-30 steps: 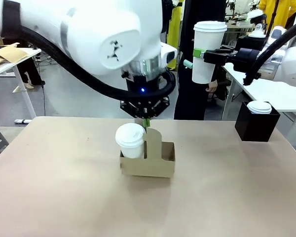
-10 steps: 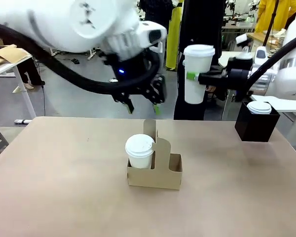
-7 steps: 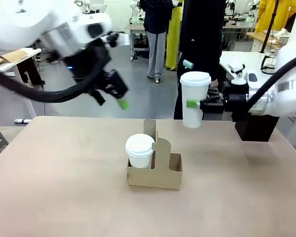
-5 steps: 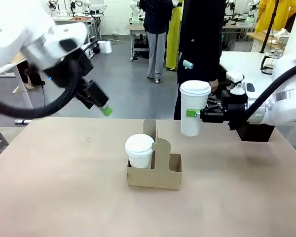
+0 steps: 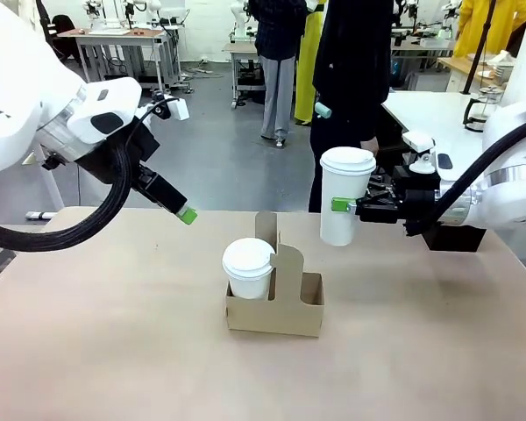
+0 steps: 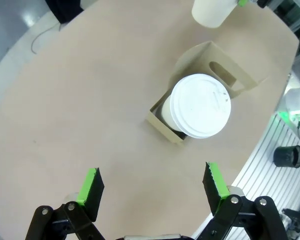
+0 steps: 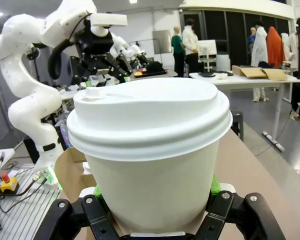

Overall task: Pour a drink into a cup and package it in a carrier.
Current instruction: Insert the held 600 ml Paper Cup into the Cup Carrier.

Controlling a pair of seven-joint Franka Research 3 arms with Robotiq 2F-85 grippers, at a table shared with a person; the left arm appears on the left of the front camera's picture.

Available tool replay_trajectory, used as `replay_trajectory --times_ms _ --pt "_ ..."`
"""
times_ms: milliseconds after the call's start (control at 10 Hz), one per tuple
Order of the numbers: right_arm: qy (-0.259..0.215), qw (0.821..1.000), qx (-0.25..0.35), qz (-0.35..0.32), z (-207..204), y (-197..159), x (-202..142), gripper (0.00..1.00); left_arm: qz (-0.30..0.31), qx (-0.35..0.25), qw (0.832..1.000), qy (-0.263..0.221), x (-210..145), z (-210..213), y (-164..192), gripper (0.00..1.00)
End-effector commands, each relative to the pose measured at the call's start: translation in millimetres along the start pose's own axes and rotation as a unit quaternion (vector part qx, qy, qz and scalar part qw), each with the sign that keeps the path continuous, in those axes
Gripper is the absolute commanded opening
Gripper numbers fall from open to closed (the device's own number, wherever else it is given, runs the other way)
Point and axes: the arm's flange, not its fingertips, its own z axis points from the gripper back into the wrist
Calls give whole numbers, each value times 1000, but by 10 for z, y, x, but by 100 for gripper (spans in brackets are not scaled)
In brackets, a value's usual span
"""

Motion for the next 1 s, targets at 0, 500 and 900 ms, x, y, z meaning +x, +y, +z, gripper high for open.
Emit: replay_trajectory --times_ms 0,500,900 --pt "0 1000 0 0 -1 1 1 81 2 -3 1000 -3 -18 -28 -9 100" --pt "-29 994 101 31 -339 28 -244 81 -48 -11 999 3 -899 -125 737 100" --pt "-32 991 128 30 -543 177 -420 81 -65 -11 998 6 -745 -35 1039 100"
